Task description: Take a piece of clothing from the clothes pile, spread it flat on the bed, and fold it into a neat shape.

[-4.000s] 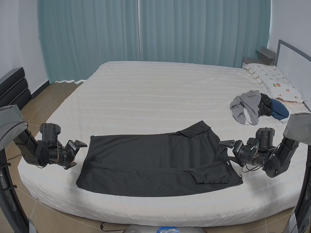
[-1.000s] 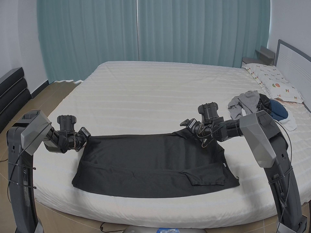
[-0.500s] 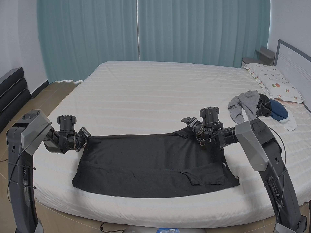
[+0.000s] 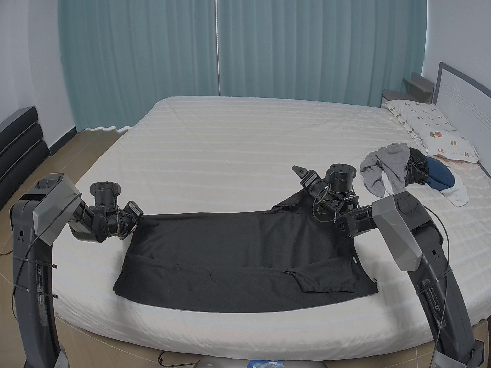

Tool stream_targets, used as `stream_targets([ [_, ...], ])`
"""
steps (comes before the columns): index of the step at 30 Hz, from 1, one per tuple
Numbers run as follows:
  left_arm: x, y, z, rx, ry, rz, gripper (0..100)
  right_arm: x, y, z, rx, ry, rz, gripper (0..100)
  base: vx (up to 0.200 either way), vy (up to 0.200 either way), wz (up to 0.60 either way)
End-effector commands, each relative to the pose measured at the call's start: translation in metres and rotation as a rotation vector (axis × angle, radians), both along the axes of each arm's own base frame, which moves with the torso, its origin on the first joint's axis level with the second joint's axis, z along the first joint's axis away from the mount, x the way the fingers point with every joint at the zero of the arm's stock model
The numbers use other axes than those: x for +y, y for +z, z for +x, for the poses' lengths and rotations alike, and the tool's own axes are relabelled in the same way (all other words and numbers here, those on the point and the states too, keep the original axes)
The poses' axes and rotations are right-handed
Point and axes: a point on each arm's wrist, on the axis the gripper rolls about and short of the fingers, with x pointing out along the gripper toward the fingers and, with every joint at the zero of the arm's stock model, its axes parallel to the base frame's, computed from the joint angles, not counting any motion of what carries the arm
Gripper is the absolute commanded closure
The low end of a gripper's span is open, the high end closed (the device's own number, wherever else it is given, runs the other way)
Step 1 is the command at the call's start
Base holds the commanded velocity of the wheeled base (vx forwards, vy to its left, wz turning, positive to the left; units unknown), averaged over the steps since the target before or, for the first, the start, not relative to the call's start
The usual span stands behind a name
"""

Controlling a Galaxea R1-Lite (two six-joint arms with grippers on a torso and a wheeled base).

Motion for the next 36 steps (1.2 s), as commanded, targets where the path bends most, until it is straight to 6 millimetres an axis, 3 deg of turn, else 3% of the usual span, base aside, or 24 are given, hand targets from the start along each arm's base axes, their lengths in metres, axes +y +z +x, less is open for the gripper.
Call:
stream_targets([
  [1,0.0,0.0,0.0,-0.001,0.0,0.0,100,0.002,-0.008,-0.001,0.018,0.028,-0.004,0,0.0,0.0,0.0],
  [6,0.0,-0.001,0.0,0.002,0.0,0.0,100,0.019,-0.033,-0.007,0.041,0.071,-0.058,0,0.0,0.0,0.0],
  [11,0.0,0.0,-0.003,0.003,0.0,0.0,100,0.016,-0.019,-0.005,0.008,0.058,-0.067,0,0.0,0.0,0.0],
  [16,0.0,0.0,-0.003,0.003,-0.001,-0.001,100,-0.01,0.004,0.002,0.017,-0.016,-0.081,0,0.0,0.0,0.0],
  [23,0.0,0.001,-0.002,-0.003,-0.001,0.0,100,-0.047,0.017,0.008,0.082,-0.086,-0.114,0,0.0,0.0,0.0],
  [26,0.0,0.001,-0.001,-0.003,-0.001,0.0,100,-0.051,0.015,0.007,0.111,-0.082,-0.138,0,0.0,0.0,0.0],
  [27,0.0,0.001,-0.001,-0.003,-0.001,0.0,100,-0.064,0.0,0.003,0.184,-0.077,-0.215,0,0.0,0.0,0.0],
  [29,0.0,0.001,-0.002,-0.001,-0.002,-0.001,100,-0.07,-0.009,-0.001,0.221,-0.068,-0.245,0,0.0,0.0,0.0],
  [36,0.0,0.0,-0.002,0.0,-0.002,-0.001,100,-0.073,-0.018,-0.009,0.268,0.02,-0.238,0,0.0,0.0,0.0],
])
